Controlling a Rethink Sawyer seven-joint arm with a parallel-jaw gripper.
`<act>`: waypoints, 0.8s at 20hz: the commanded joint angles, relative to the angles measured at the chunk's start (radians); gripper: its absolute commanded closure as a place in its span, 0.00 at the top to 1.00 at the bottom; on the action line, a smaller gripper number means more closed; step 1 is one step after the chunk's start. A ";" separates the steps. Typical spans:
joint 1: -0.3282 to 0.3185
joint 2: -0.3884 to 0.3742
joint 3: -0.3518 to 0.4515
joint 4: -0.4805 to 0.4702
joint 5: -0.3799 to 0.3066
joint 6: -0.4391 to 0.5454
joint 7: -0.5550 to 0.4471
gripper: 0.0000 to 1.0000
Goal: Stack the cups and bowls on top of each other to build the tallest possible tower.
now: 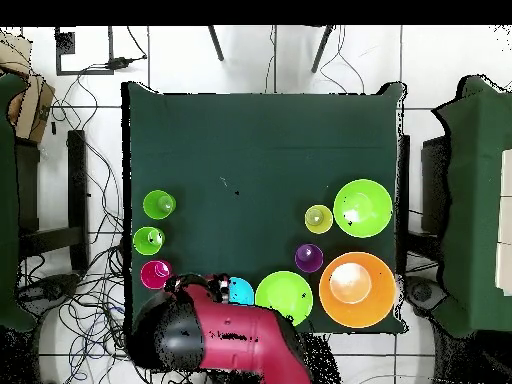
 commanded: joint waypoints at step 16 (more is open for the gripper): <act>-0.083 0.344 0.111 -0.066 -0.063 -0.286 0.084 1.00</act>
